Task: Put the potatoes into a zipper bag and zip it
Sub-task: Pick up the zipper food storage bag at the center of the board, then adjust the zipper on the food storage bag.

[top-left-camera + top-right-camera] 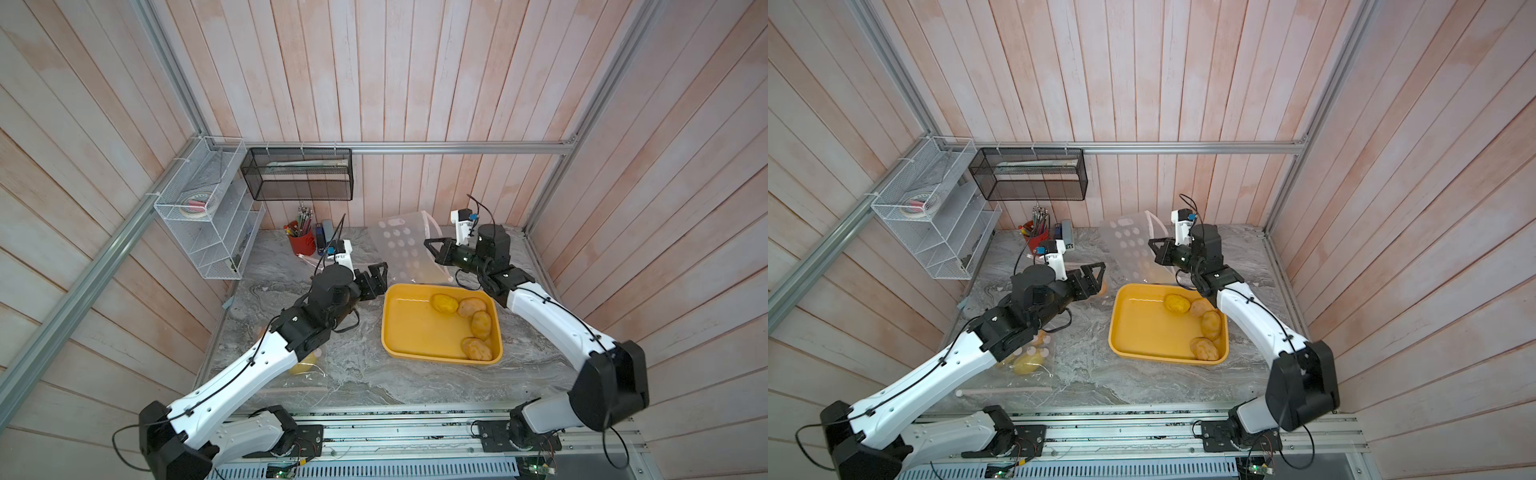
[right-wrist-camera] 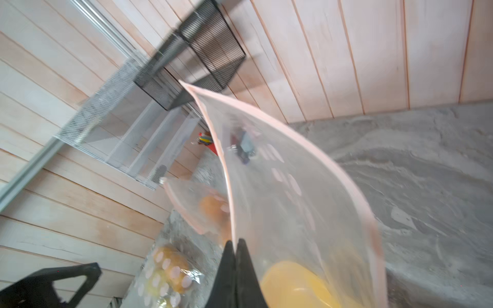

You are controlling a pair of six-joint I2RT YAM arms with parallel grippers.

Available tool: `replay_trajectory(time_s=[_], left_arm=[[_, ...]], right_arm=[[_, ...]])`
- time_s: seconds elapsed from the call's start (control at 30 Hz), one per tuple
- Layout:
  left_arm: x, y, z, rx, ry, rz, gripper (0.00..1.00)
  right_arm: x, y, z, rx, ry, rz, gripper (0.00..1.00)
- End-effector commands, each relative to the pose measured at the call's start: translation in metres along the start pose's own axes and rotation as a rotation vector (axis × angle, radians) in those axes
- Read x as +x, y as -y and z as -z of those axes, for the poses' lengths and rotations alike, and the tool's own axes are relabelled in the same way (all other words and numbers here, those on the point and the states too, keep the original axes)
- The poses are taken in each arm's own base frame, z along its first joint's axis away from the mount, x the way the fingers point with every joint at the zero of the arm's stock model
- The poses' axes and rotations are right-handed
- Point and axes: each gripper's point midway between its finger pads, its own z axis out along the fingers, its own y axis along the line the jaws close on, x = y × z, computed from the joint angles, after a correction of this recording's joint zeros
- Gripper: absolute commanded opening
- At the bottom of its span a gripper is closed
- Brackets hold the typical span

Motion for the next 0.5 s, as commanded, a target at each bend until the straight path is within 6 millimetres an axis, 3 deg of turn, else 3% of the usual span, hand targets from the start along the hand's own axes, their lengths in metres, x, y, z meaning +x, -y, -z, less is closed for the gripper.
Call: replay_trajectory(time_s=[0.0, 0.23, 0.37, 0.47], left_arm=[[-0.003, -0.002, 0.027, 0.002, 0.035, 0.028, 0.88], [0.003, -0.022, 0.073, -0.012, 0.035, 0.122, 0.86], [0.010, -0.031, 0.084, -0.011, 0.026, 0.146, 0.86], [0.018, -0.033, 0.082, -0.013, 0.001, 0.143, 0.86]], right_arm=[[-0.003, -0.029, 0.020, 0.074, 0.051, 0.060, 0.00], [0.050, -0.094, 0.038, -0.002, 0.011, 0.089, 0.00], [0.086, -0.119, 0.037, -0.052, -0.032, 0.085, 0.00], [0.114, -0.125, 0.027, -0.071, -0.090, 0.077, 0.00]])
